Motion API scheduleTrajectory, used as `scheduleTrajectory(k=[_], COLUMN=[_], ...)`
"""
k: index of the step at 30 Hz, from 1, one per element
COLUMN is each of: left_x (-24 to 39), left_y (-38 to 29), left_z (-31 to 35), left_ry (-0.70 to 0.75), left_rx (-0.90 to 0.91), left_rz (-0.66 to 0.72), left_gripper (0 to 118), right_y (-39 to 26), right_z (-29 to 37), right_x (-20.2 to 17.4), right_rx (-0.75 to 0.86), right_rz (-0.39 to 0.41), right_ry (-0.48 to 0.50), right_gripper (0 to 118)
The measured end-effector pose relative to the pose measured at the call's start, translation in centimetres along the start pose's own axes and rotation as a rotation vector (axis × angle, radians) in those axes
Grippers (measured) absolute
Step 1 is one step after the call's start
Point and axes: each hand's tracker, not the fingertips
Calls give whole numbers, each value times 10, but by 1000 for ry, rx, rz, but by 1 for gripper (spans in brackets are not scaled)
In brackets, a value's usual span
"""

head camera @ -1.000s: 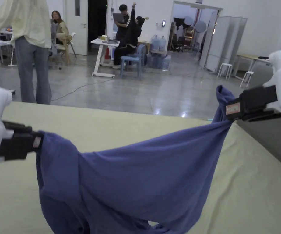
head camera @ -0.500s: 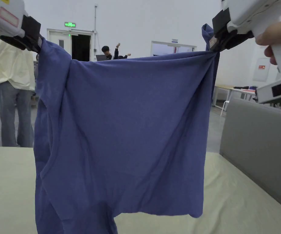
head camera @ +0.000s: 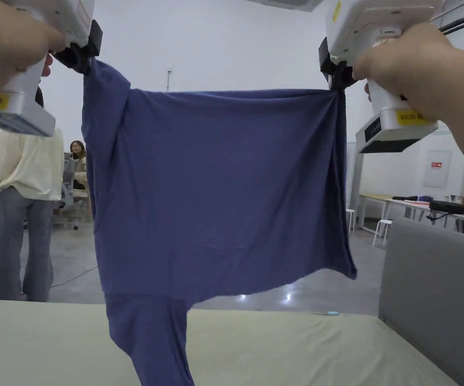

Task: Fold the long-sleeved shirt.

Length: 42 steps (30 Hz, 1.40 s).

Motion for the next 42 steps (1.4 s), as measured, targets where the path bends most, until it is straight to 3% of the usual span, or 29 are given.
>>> scheduleTrajectory(k=[5,10,14,21,23,26,27,32,36,42], left_x=[6,15,20,7,3,0,-4,2,6,26], left_y=[1,-52,-149,-341,-387,-437,-447,-517,-590,-657], left_z=[-9,-42,-83,-137,-117,-58,-39,55,119,200], left_ry=[4,9,-38,-86,-138,-192,-211,-283,-349,-355], left_rx=[41,-72,-242,-591,-640,-695,-695,-794,-878,-995], left_rz=[-45,-144,-194,-236,-275,-394,-374,-419,-396,-412], left_gripper=[0,0,0,0,0,0,0,0,0,0], right_y=[1,-59,-158,-380,-426,-475,-488,-558,-633,-717], right_z=[-24,-67,-120,-165,-151,-108,-89,18,80,132], right_x=[14,9,-7,-43,-40,-38,-34,-5,1,0], right_rx=[9,-98,-241,-562,-552,-572,-579,-619,-690,-806], right_rz=[-31,-9,-26,28,-33,70,84,30,71,46], right_ry=[-3,42,99,163,226,261,281,286,296,288], right_gripper=[0,0,0,0,0,0,0,0,0,0])
